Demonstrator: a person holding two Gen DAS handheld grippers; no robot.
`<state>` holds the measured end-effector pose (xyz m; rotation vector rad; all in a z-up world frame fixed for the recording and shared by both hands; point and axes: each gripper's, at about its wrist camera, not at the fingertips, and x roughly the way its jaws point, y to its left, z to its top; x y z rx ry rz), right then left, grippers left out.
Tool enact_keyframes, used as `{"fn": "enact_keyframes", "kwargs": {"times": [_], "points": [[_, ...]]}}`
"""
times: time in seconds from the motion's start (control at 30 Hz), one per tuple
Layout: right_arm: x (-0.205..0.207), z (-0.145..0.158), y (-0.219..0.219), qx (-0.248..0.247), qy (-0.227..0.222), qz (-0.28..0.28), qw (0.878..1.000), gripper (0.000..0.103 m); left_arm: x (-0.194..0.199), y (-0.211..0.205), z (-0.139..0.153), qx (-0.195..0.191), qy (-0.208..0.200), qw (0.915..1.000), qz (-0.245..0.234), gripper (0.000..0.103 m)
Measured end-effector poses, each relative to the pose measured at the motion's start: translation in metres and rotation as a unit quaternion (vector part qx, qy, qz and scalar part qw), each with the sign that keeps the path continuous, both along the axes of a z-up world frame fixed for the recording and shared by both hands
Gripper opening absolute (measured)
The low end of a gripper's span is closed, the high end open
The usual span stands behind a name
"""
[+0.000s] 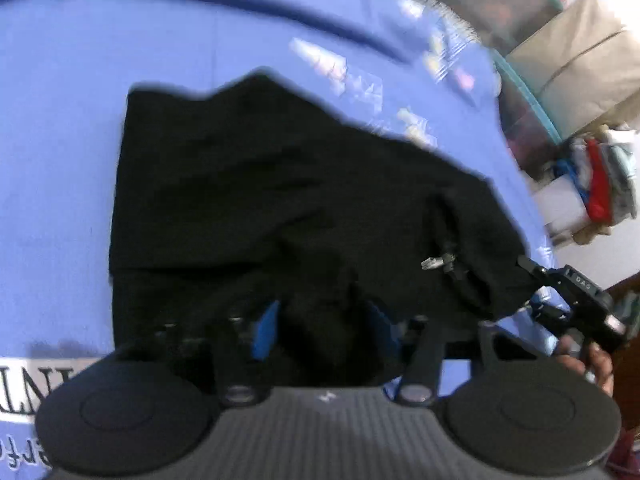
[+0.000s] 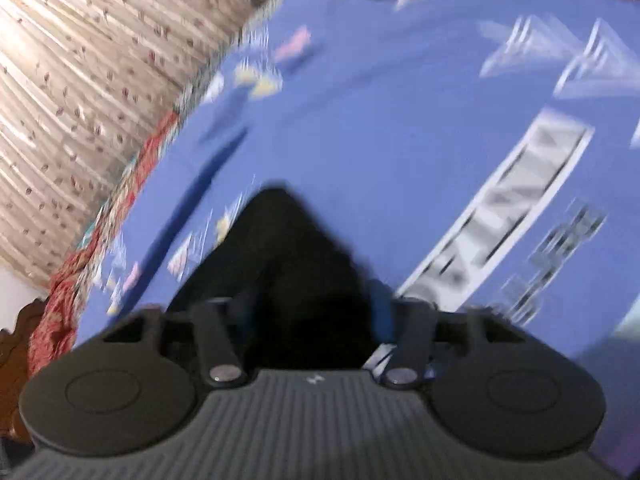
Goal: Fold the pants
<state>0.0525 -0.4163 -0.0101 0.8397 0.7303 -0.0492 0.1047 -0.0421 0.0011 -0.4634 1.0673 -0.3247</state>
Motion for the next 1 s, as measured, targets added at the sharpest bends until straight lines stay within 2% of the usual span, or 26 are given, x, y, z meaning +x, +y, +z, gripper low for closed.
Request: {"fn": "enact_keyframes", "kwargs": {"times": [0.1, 0.17, 0.27, 0.37, 0.47, 0.5, 0.6, 0.73, 0.77, 0.83, 0.9, 0.93, 1.0], "points": [[0.001, 0.019, 0.021, -0.026, -0.003, 0.022, 0.999, 0.020, -0.004, 0.004, 0.015, -0.010, -0.012, 0.9999, 0.000, 0.048], [-0.002, 0.038, 0.031, -0.010, -0.037, 0.032, 0.999, 0.019, -0.008, 0.010, 0.033, -0.017, -0.037, 0.9992, 0.001, 0.052], [-0.001, 0.075, 0.065, -0.021, -0.089, 0.075, 0.993, 0.018, -0.011, 0.027, 0.061, -0.043, -0.082, 0.9956, 0.018, 0.061], [0.006, 0.110, 0.117, -0.047, -0.132, 0.140, 0.980, 0.018, -0.011, 0.051, 0.079, -0.070, -0.108, 0.9903, 0.053, 0.064], [0.012, 0.128, 0.178, -0.065, -0.160, 0.218, 0.960, 0.018, -0.016, 0.080, 0.085, -0.100, -0.120, 0.9837, 0.089, 0.068], [0.014, 0.131, 0.200, -0.073, -0.167, 0.247, 0.952, 0.018, -0.018, 0.087, 0.083, -0.106, -0.120, 0.9821, 0.099, 0.070], [0.013, 0.124, 0.269, -0.116, -0.167, 0.346, 0.916, 0.018, -0.026, 0.110, 0.066, -0.112, -0.103, 0.9799, 0.129, 0.070], [0.019, 0.064, 0.340, -0.148, -0.086, 0.447, 0.878, 0.019, -0.031, 0.125, 0.028, -0.119, -0.054, 0.9792, 0.155, 0.070], [0.019, 0.048, 0.351, -0.167, -0.066, 0.457, 0.871, 0.019, -0.032, 0.126, 0.020, -0.120, -0.041, 0.9790, 0.159, 0.070], [0.013, 0.046, 0.353, -0.171, -0.081, 0.452, 0.872, 0.027, -0.037, 0.129, 0.010, -0.130, -0.029, 0.9781, 0.160, 0.070], [0.011, 0.063, 0.342, -0.142, -0.103, 0.463, 0.869, 0.055, -0.035, 0.127, 0.005, -0.134, -0.026, 0.9787, 0.153, 0.070], [0.011, 0.072, 0.334, -0.126, -0.114, 0.465, 0.869, 0.056, -0.033, 0.124, 0.005, -0.134, -0.026, 0.9794, 0.149, 0.070], [0.004, 0.086, 0.312, -0.126, -0.141, 0.453, 0.871, 0.053, -0.027, 0.117, 0.005, -0.134, -0.030, 0.9808, 0.139, 0.070]]}}
